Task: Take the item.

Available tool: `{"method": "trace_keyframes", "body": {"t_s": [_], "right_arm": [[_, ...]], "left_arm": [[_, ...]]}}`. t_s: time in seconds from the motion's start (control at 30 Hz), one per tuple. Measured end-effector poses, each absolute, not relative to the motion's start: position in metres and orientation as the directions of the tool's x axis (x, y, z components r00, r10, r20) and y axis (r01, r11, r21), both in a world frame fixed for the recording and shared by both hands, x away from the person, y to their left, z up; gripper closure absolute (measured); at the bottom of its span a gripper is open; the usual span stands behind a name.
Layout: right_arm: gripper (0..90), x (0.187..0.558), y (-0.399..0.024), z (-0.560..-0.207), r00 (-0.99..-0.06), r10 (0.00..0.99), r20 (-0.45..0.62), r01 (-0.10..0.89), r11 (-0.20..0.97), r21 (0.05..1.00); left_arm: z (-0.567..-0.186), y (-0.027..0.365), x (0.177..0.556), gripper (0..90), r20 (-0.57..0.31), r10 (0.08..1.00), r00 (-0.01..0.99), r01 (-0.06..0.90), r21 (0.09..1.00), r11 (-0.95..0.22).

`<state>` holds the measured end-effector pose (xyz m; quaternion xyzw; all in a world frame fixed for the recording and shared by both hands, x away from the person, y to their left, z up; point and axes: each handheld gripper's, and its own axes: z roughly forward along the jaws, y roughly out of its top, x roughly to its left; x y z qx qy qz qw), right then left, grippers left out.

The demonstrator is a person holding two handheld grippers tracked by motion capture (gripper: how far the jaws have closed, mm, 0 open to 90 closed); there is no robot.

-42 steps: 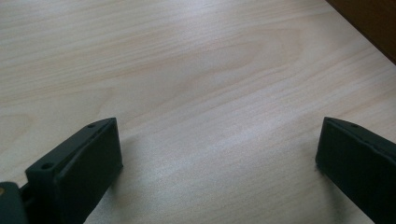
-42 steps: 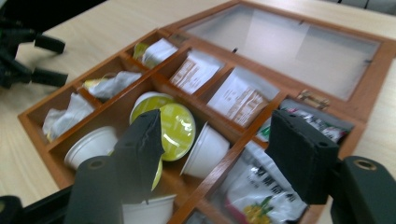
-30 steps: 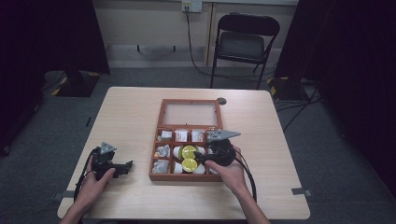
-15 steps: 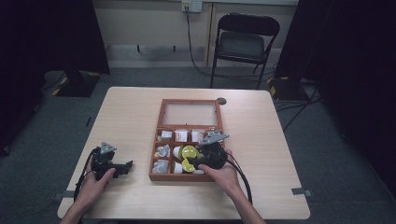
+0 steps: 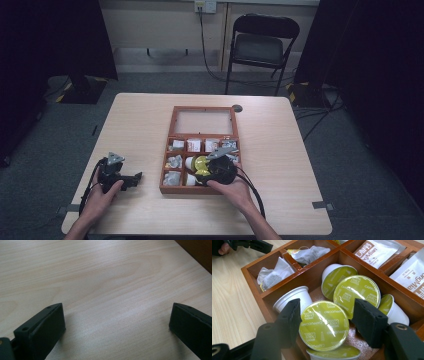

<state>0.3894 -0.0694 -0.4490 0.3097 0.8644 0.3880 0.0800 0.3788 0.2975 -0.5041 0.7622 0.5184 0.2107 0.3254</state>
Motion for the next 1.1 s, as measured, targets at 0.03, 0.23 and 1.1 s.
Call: {"method": "trace_keyframes", "body": {"t_s": [0.03,0.23,1.1], "right_arm": [[38.7,0.389,-0.07,-0.449,-0.796,0.597,0.103,0.473,0.507,0.72],[37.8,0.389,-0.067,-0.452,-0.803,0.586,0.108,0.477,0.525,0.705],[34.8,0.393,-0.063,-0.463,-0.789,0.605,0.111,0.524,0.567,0.636]], "left_arm": [[-0.504,0.298,0.379,0.0,-0.016,0.927,0.374,0.653,0.715,-0.251],[-0.504,0.298,0.379,0.0,-0.016,0.927,0.375,0.653,0.714,-0.252],[-0.504,0.297,0.379,0.0,-0.019,0.929,0.371,0.652,0.717,-0.246]]}}
